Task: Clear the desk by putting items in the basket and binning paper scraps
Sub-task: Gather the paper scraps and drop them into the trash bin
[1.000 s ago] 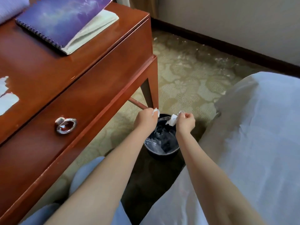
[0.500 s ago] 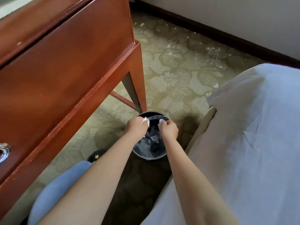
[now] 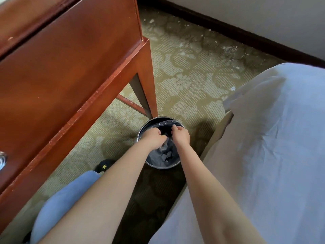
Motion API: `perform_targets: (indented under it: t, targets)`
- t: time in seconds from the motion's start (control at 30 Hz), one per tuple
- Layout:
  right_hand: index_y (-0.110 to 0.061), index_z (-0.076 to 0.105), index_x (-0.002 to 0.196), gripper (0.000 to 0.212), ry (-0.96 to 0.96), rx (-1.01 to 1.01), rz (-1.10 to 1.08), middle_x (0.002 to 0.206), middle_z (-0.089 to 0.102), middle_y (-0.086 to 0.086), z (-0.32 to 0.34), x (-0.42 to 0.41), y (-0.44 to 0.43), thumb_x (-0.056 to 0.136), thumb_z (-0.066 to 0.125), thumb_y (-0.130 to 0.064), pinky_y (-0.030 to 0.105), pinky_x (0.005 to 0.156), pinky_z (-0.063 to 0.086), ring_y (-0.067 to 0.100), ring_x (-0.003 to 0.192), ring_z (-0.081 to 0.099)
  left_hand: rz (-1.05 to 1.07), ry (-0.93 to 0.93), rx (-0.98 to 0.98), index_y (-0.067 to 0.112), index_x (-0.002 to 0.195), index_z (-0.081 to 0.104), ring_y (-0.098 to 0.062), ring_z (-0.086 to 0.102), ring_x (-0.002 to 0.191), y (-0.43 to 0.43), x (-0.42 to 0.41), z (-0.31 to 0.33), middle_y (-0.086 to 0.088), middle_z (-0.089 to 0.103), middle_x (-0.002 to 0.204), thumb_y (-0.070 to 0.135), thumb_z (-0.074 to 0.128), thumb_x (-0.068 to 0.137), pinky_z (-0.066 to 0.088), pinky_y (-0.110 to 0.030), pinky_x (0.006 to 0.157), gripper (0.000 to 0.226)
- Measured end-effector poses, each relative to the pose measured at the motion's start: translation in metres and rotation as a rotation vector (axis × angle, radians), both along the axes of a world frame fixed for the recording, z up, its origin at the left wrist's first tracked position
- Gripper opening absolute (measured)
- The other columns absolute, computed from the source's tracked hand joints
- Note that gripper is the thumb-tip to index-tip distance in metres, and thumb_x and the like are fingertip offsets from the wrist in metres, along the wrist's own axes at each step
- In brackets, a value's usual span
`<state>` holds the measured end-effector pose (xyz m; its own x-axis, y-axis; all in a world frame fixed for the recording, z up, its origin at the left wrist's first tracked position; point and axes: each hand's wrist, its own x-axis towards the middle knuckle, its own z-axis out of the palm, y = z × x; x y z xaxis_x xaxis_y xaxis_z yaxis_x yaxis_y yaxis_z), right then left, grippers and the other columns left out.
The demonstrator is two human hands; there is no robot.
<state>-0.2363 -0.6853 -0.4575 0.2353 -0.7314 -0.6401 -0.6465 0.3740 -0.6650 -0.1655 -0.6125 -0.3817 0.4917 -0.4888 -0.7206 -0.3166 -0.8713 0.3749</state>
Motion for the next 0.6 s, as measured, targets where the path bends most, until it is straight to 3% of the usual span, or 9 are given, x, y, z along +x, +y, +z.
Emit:
perform_targets:
  t: [0.23, 0.4, 0.6]
  targets:
    - [-0.007, 0.065, 0.109, 0.027, -0.037, 0.062, 0.012, 0.094, 0.068, 0.009, 0.011, 0.000, 0.001, 0.095, 0.048, -0.023, 0.045, 0.089, 0.053, 0.027, 0.087, 0.064, -0.008, 0.002, -0.056, 0.021, 0.067, 0.036, -0.021, 0.039, 0.072, 0.003, 0.003, 0.012, 0.000, 0.037, 0.069, 0.022, 0.049, 0.093, 0.033, -0.031, 0.068, 0.029]
    - [-0.013, 0.061, 0.106, 0.019, -0.102, 0.105, -0.023, 0.075, 0.063, -0.003, 0.040, 0.004, 0.006, 0.095, 0.048, -0.022, 0.032, 0.068, 0.048, 0.017, 0.070, 0.060, 0.000, -0.048, -0.117, 0.020, 0.070, 0.043, -0.021, 0.042, 0.076, 0.013, 0.006, 0.036, 0.001, 0.042, 0.072, 0.022, 0.049, 0.093, 0.036, -0.031, 0.072, 0.024]
    - [-0.017, 0.057, 0.107, 0.016, -0.188, 0.066, -0.041, 0.084, 0.067, 0.003, 0.088, 0.007, 0.027, 0.094, 0.048, -0.020, 0.029, 0.067, 0.047, 0.016, 0.070, 0.061, -0.004, -0.051, -0.183, 0.014, 0.081, 0.055, -0.022, 0.049, 0.073, 0.033, 0.007, 0.076, -0.004, 0.054, 0.081, 0.026, 0.049, 0.093, 0.040, -0.030, 0.068, 0.018]
